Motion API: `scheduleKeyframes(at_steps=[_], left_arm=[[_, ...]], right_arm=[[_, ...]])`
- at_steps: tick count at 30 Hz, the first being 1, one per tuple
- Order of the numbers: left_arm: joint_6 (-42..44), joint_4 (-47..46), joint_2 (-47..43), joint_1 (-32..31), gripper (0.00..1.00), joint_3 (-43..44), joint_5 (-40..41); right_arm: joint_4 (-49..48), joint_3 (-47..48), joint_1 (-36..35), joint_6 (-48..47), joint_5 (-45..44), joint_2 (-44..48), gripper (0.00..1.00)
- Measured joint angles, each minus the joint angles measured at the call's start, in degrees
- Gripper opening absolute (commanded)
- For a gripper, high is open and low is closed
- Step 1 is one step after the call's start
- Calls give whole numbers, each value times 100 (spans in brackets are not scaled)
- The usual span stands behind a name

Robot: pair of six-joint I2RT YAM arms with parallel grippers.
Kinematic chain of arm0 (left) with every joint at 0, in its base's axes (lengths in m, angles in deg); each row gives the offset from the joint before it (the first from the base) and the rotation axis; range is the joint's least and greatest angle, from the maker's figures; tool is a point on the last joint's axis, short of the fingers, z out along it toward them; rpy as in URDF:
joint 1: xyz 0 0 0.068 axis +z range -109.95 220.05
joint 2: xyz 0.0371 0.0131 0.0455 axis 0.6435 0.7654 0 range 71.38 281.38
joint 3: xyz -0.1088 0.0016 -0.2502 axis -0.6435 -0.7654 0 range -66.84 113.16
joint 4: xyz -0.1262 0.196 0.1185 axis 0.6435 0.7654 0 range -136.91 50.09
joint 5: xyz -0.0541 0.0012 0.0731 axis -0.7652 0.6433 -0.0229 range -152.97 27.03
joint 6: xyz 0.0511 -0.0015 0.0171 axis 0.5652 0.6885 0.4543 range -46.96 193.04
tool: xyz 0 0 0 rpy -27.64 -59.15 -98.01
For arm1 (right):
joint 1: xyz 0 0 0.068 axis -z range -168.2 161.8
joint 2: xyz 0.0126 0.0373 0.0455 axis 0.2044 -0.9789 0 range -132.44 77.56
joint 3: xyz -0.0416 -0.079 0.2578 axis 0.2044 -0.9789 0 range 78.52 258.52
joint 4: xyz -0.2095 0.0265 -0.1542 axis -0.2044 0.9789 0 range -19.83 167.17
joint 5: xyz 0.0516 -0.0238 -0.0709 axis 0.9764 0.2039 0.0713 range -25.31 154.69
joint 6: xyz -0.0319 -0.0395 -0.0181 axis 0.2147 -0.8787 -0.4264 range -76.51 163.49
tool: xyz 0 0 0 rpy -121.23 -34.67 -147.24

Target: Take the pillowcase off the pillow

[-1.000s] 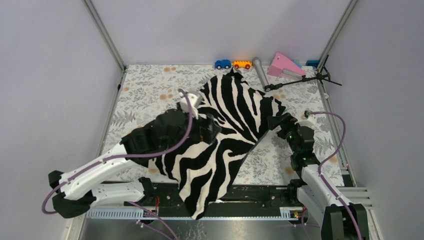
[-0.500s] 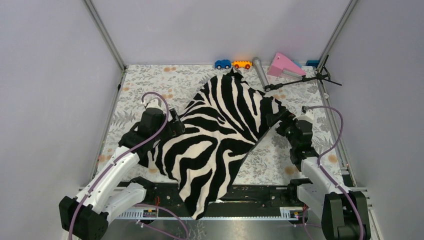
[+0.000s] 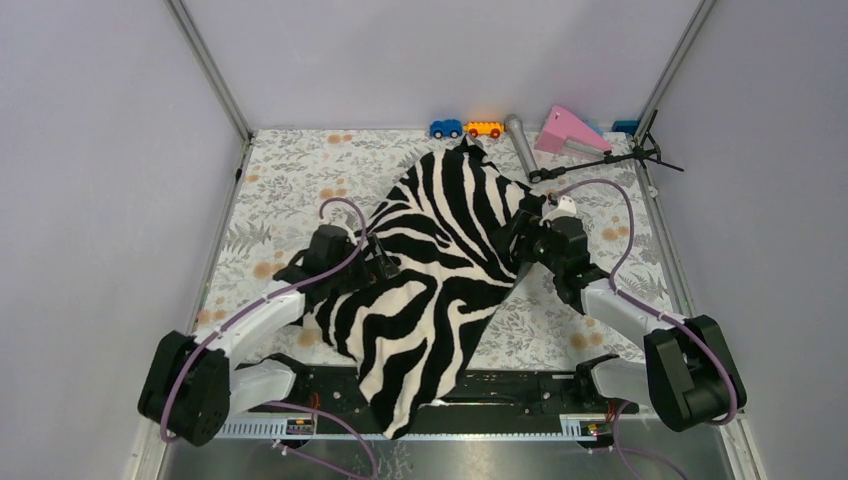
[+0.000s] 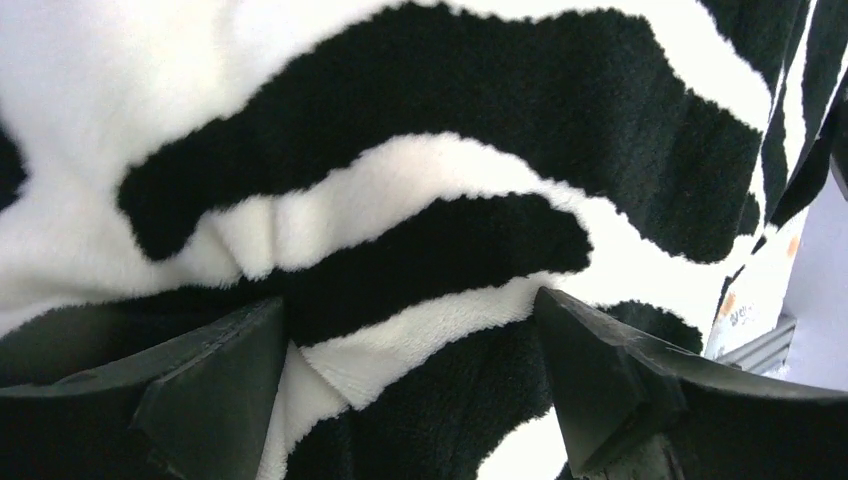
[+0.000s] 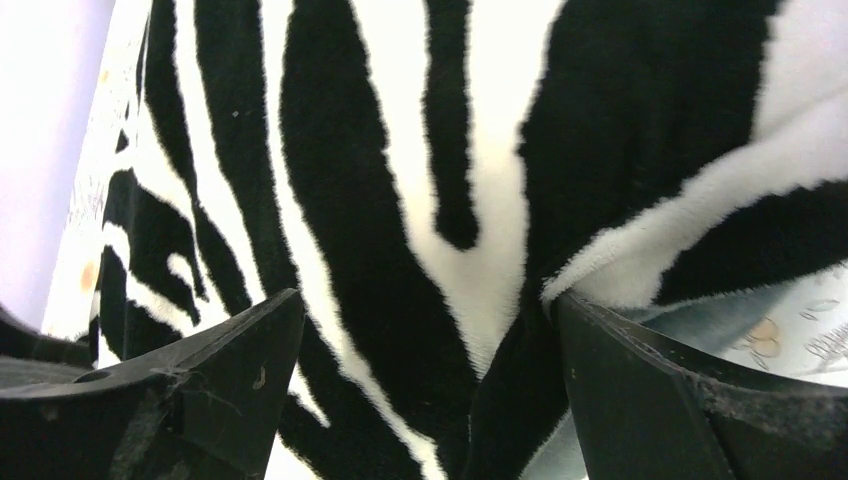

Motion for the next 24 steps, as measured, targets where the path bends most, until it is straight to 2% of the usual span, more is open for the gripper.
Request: scheduleKeyframes(at_steps=[2, 5, 10, 13, 16, 18, 19, 21, 24], left_arm=[[-63, -302, 280, -177, 87, -26, -72], [-79, -732, 820, -765, 83, 61, -79], [-11, -946, 1572, -1902, 84, 695, -66], [57, -839, 1342, -2118, 87, 739, 83], [133, -448, 782, -2087, 89, 741, 518], [173, -170, 417, -2057, 91, 787, 817], [184, -26, 258, -2046, 92, 820, 949], [188, 243, 31, -2041, 92, 868, 1130], [149, 822, -284, -2041, 93, 881, 1287]], right_arm=[[2, 96, -160, -122, 9, -122, 100], [11, 129, -304, -245, -94, -177, 100], [234, 133, -315, -315, -841, -22, 99], [393, 101, -337, -262, -1198, 297, 100], [645, 90, -374, -168, -1596, 568, 89], [772, 74, -378, -109, -1812, 673, 88], [852, 63, -378, -79, -1945, 728, 89], [1016, 39, -380, -13, -2225, 828, 99], [1300, 35, -380, 52, -2647, 1003, 100]])
